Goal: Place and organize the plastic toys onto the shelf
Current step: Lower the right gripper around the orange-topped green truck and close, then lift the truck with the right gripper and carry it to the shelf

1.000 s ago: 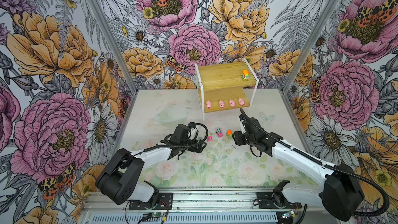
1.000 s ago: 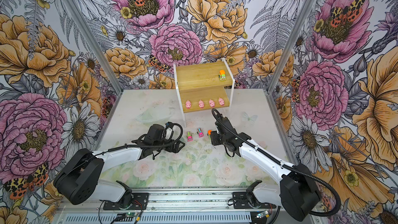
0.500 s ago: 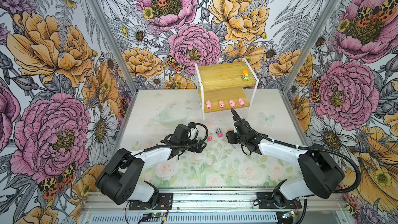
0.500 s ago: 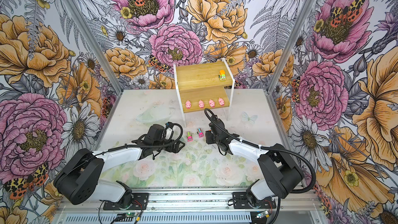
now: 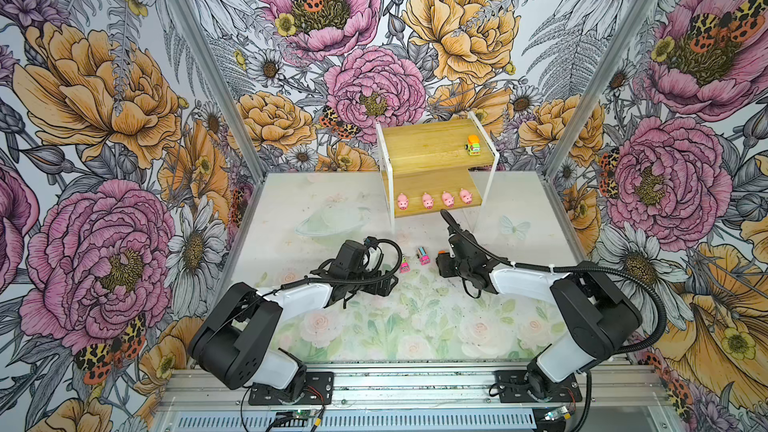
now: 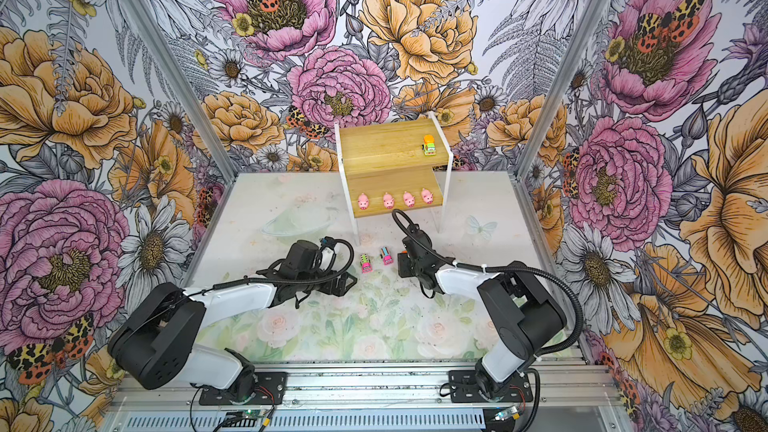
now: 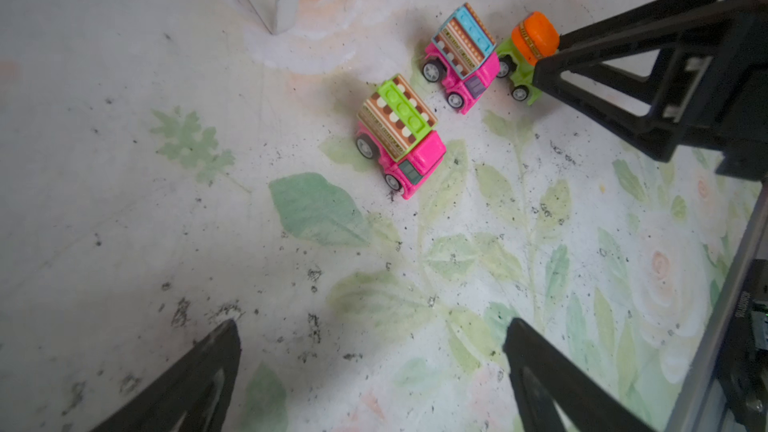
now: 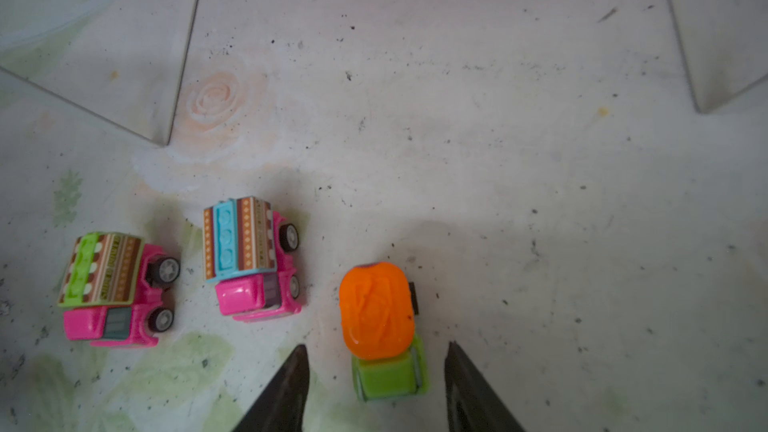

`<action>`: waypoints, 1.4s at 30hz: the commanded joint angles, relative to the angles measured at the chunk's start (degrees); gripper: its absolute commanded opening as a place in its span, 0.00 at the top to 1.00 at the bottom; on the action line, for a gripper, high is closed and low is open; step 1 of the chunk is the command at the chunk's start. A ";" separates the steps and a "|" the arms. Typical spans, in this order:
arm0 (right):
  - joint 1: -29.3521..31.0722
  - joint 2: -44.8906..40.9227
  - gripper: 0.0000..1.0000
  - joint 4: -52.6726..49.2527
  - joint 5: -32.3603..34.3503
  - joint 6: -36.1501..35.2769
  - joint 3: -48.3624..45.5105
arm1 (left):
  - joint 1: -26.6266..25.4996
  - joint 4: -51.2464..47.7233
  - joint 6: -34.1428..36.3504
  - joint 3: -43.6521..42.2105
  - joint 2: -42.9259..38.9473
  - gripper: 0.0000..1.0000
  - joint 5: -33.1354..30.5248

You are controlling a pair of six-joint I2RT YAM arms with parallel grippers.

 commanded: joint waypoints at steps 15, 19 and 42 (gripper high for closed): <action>-1.64 4.17 0.51 4.02 -2.55 -1.38 1.99 | -0.33 0.54 1.28 1.66 1.26 0.01 -0.64; -1.66 4.25 0.56 4.49 -2.50 -1.76 1.85 | -0.27 0.53 1.15 1.57 1.35 0.01 -0.90; 1.10 -7.07 0.78 -4.42 -4.44 -3.23 2.05 | -0.15 1.06 0.30 0.71 0.91 0.01 -1.70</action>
